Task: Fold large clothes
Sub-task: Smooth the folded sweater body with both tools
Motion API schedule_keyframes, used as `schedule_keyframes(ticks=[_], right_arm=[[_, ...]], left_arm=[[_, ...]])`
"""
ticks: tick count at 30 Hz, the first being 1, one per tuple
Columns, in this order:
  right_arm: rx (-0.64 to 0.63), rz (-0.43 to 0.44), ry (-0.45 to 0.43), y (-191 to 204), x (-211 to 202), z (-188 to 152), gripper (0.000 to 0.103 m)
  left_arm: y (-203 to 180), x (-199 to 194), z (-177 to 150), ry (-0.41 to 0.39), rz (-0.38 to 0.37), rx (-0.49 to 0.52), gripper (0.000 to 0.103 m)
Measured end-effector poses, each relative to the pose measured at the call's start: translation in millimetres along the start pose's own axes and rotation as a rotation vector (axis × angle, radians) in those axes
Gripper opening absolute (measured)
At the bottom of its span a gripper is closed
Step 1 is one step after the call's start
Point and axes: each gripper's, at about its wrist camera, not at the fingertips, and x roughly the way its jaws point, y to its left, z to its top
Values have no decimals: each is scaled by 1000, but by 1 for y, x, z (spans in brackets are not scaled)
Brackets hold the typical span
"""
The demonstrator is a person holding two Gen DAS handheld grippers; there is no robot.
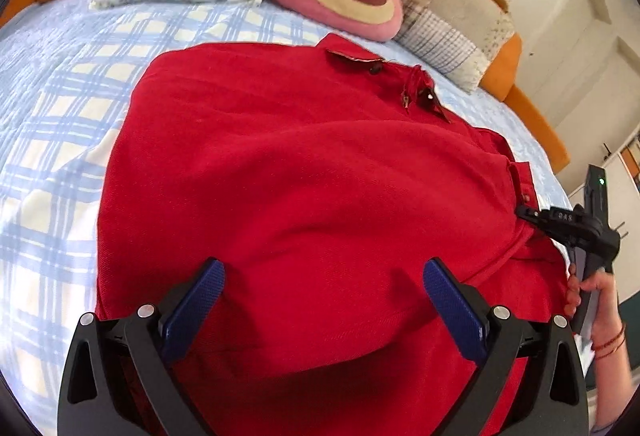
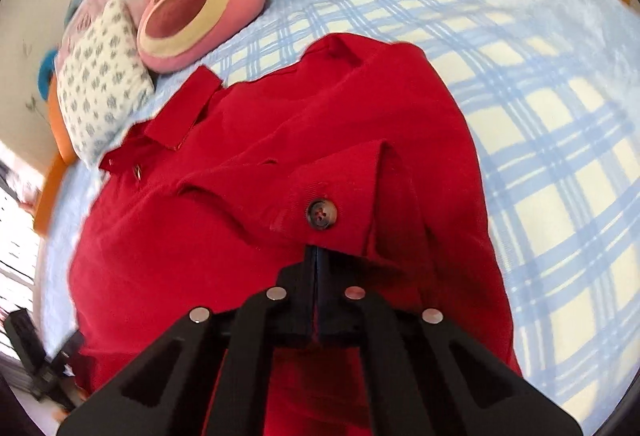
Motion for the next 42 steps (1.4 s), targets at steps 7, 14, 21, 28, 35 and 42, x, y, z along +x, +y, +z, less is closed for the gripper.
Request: schedule_keyframes(ticks=[7,14,21,28,35,42], right_arm=[[-157,-19,-126,38,-56,11,7],[-98,-109,-5,21,-2,29,4],[-33,-90,-42,7,21,30,3],[-276,-143,-103,37,-7,3,9],[-302,-55,-116,33,-65,-50,9],[-209,-91,-30,11,-33,-74,9]], left_arm=[[-4,-33,62,-89,-72,-47,100],[28,33,100,16,3,-168,100],[19,71,98,57,131,-37,100],[20,28,83,51,-19,-116,100],[12,-44,22,-9,-130,-46,100],[27,-16,-12,52,-143,-144,100]])
